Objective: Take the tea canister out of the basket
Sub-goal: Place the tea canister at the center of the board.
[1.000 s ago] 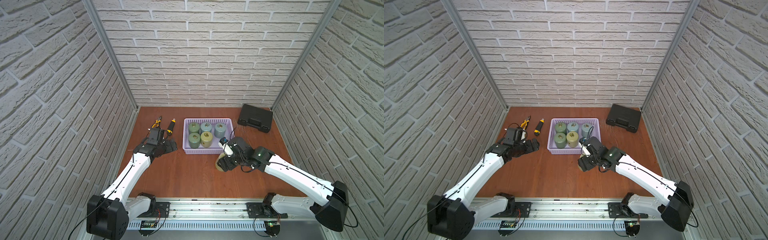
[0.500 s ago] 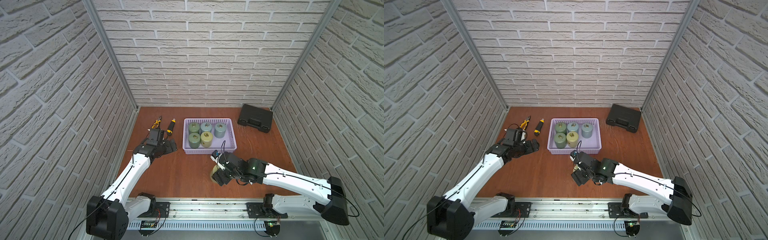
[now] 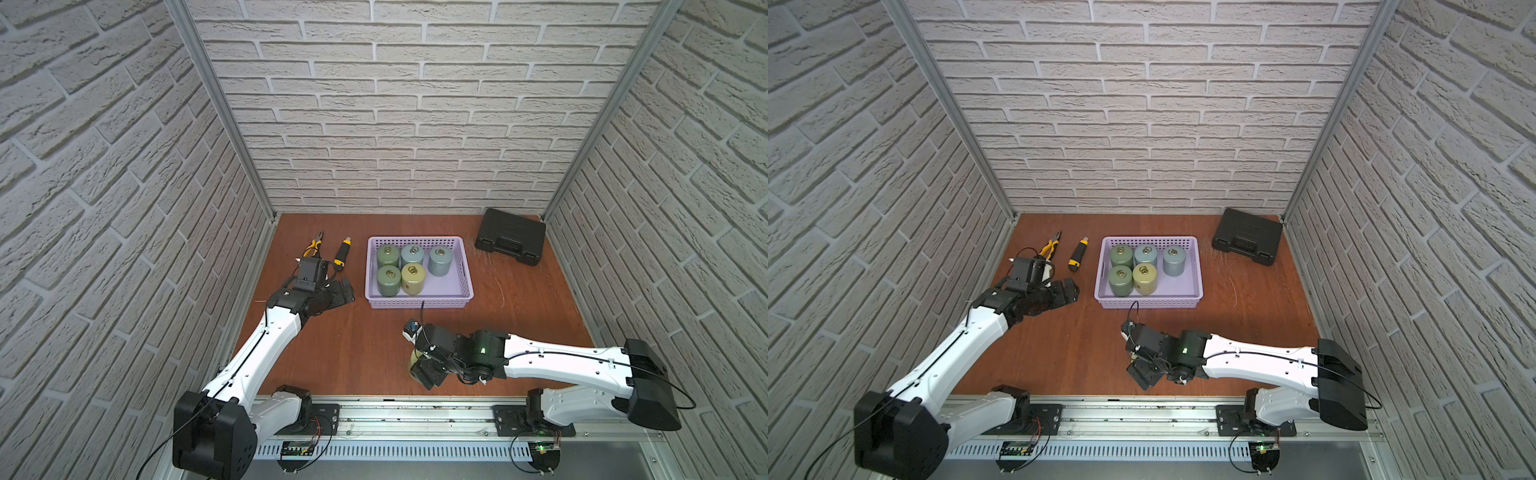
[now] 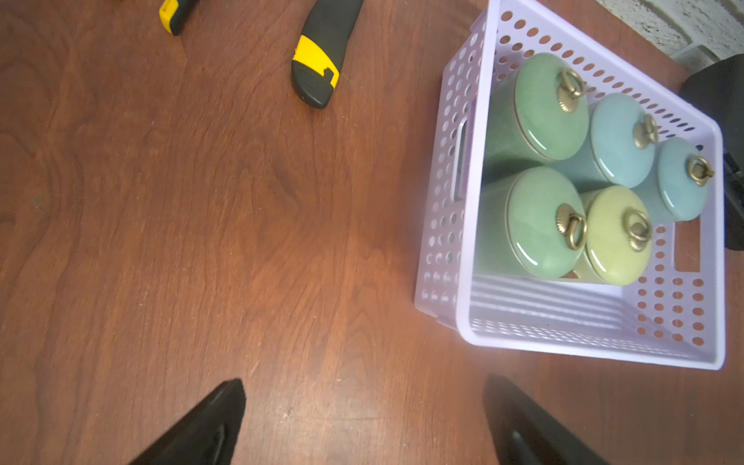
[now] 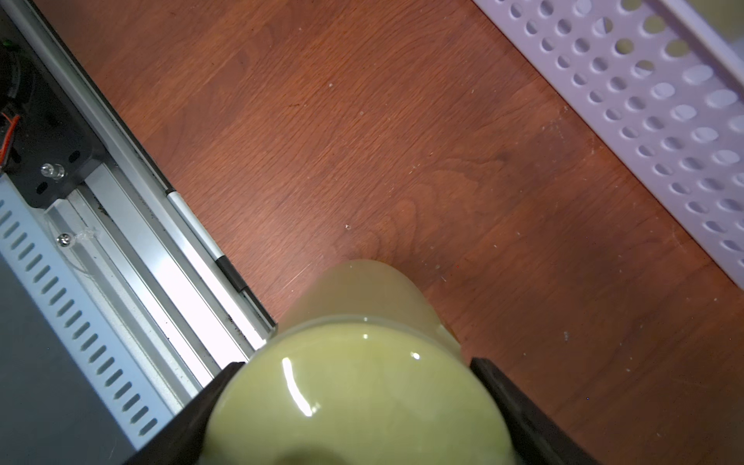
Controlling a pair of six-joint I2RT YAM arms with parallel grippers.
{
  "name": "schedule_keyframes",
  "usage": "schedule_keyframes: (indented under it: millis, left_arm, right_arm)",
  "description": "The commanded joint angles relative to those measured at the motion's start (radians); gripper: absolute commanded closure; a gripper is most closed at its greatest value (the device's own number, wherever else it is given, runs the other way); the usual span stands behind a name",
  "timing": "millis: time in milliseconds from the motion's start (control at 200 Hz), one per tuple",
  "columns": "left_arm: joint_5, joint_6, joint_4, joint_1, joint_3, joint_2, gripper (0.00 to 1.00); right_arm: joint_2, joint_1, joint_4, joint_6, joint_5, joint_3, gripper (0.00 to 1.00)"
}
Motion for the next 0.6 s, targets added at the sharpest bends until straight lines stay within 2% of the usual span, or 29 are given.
schedule_keyframes:
  millis: [0,595]
  left_arm:
    - [0.010,0.007,0.003,-0.004,-0.004,0.005,0.02]
    - [0.020,0.008,0.006,-0.003,-0.007,0.010,0.02]
  right_arm:
    - [-0.007,0.019,0.093,0.022,0.032,-0.006,0.61]
    - [0.070,0.074,0.104,0.043,0.032,-0.011,0.62]
